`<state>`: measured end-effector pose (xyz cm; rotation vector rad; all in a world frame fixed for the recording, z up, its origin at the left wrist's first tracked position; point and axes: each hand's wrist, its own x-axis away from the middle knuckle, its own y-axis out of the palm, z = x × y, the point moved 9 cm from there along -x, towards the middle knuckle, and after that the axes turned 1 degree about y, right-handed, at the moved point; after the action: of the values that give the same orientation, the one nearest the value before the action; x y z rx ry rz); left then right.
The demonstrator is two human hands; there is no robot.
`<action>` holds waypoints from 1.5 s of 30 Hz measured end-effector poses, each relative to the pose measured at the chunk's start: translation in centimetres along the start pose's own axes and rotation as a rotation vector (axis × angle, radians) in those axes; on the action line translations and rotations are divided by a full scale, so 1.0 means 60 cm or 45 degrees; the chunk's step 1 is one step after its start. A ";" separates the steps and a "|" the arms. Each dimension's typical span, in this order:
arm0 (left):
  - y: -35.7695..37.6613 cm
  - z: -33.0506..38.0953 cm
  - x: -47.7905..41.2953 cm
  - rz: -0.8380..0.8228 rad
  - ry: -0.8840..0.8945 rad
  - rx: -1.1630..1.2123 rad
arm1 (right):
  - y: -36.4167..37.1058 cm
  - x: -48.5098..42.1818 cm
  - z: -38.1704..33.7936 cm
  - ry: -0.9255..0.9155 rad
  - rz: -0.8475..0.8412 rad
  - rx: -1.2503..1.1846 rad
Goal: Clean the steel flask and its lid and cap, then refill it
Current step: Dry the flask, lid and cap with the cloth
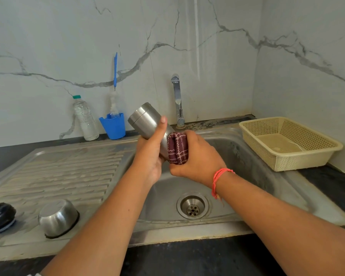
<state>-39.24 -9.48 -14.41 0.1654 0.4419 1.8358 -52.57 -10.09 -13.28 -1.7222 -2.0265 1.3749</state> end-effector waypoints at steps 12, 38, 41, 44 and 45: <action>0.036 -0.004 0.021 -0.235 -0.130 0.103 | 0.042 0.036 0.009 0.417 -0.725 -1.377; 0.035 0.007 0.017 -0.255 -0.094 0.046 | 0.049 0.028 0.012 0.386 -0.641 -1.459; 0.025 0.015 0.008 -0.143 -0.049 -0.075 | 0.057 0.026 0.018 0.433 -0.568 -1.471; 0.016 0.018 0.001 -0.102 0.013 -0.156 | 0.065 0.020 0.021 0.474 -0.516 -1.469; 0.018 0.019 0.002 -0.120 0.031 -0.173 | 0.065 0.018 0.021 0.484 -0.497 -1.472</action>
<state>-39.85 -9.40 -13.00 0.0287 0.3348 1.7697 -50.95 -10.18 -17.22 -1.4853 -2.8515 -0.3626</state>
